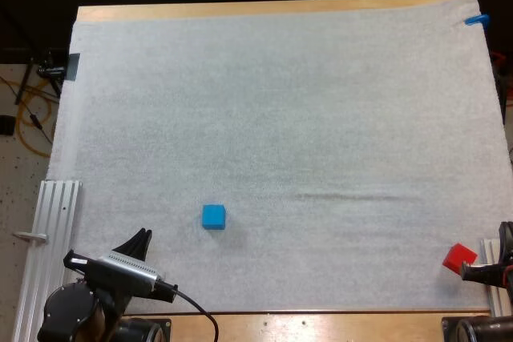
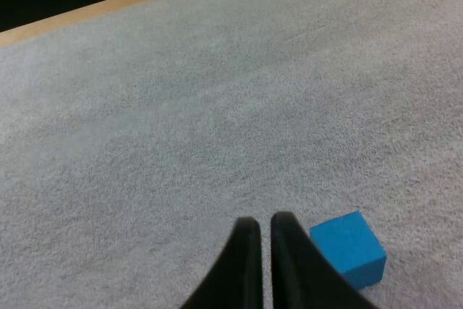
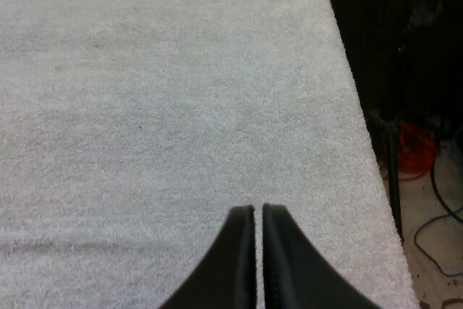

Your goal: Stack red cube on blue cube

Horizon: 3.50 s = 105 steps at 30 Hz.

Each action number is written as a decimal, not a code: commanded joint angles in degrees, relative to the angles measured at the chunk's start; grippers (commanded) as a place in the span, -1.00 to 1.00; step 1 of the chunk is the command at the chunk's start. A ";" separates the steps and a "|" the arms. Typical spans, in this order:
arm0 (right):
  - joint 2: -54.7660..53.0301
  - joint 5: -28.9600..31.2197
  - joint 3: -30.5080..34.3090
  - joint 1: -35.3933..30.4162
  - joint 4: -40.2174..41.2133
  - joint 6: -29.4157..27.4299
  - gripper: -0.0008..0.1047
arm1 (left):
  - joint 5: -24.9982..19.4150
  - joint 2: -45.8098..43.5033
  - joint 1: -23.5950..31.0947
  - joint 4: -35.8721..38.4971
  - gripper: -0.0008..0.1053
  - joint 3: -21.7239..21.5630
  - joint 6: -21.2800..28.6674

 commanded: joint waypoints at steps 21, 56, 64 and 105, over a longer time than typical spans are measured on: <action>0.94 -0.16 -3.96 0.10 0.13 -1.52 -0.97 | 2.64 -2.89 -0.35 0.17 -0.98 -4.08 -0.62; 29.91 -7.01 -31.12 0.10 24.03 1.44 -0.97 | 20.88 20.26 -17.49 15.61 -0.98 -21.80 7.89; 38.10 -7.65 -33.16 0.10 30.20 2.00 -0.78 | 20.88 20.26 -17.49 15.61 -0.98 -21.80 7.89; 60.52 -10.38 -6.92 -8.08 13.72 25.43 0.19 | 20.88 20.26 -17.49 15.67 -0.98 -21.80 7.89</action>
